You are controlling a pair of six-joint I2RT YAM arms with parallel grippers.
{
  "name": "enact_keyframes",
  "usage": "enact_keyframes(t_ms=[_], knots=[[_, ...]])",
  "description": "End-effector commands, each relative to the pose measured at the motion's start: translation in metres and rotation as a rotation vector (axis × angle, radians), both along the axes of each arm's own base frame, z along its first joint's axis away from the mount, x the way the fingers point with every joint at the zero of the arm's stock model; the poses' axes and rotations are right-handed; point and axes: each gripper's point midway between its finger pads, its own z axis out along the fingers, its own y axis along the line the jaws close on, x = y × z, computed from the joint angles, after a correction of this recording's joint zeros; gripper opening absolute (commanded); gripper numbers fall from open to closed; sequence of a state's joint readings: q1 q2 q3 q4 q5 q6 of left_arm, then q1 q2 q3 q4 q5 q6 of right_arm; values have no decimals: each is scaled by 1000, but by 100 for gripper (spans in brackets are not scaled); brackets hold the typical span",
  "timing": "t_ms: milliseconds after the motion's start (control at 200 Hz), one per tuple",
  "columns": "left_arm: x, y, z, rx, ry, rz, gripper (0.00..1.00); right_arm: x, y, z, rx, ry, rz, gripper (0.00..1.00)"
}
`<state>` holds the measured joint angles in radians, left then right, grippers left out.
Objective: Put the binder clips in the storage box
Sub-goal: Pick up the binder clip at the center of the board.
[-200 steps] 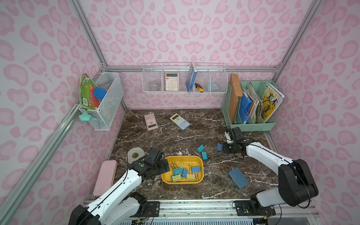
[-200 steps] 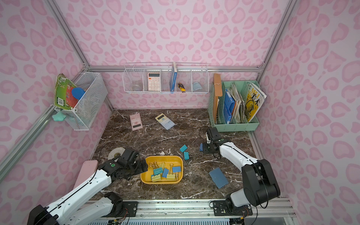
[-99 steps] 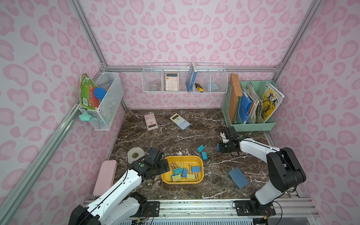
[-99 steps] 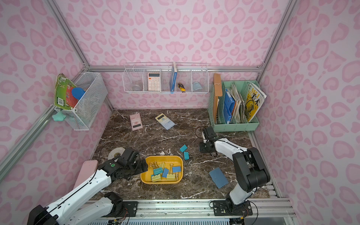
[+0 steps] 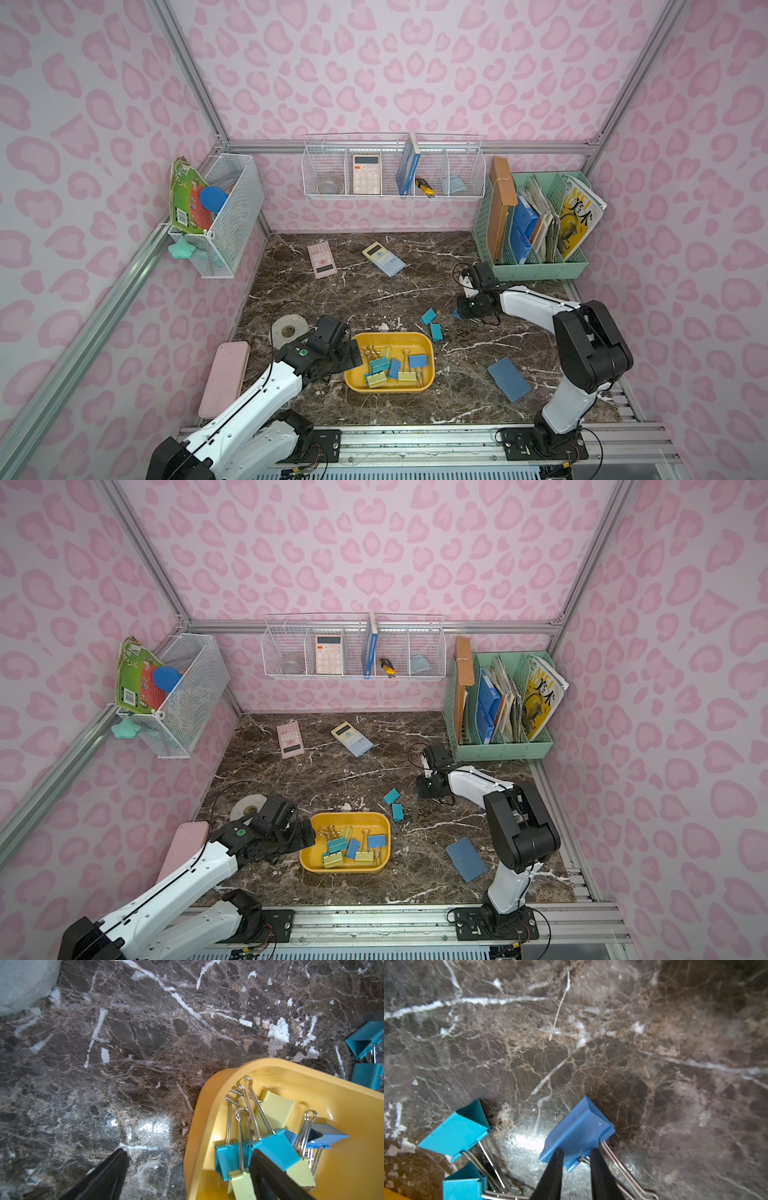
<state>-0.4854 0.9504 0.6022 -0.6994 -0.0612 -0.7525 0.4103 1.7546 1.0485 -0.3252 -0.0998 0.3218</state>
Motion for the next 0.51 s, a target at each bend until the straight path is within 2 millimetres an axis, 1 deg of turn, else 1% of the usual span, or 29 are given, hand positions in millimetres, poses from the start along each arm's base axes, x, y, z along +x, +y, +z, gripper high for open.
enact_keyframes(t_ms=[0, 45, 110, 160, 250, 290, 350, 500], knots=[[1, 0, 2, 3, -6, -4, 95, 2, 11, 12, 54, -33, 36, 44], [1, 0, 2, 4, -5, -4, 95, 0, 10, 16, 51, -54, 59, 54], [1, 0, 2, 5, -2, -4, 95, -2, 7, 19, 22, -82, 103, 63], [0, 0, 1, 5, 0, -5, 95, -2, 4, 18, -14, -95, 136, 68], [0, 0, 2, 3, -3, -3, 95, 2, -5, 18, -83, -138, 173, 77], [0, 1, 2, 5, -2, -3, 95, 4, -6, 16, -95, -148, 200, 78], [0, 1, 1, 6, 1, -3, 95, 5, -2, 15, -98, -172, 255, 80], [0, 0, 1, 5, 2, -4, 95, 9, 0, 11, -94, -228, 352, 81]])
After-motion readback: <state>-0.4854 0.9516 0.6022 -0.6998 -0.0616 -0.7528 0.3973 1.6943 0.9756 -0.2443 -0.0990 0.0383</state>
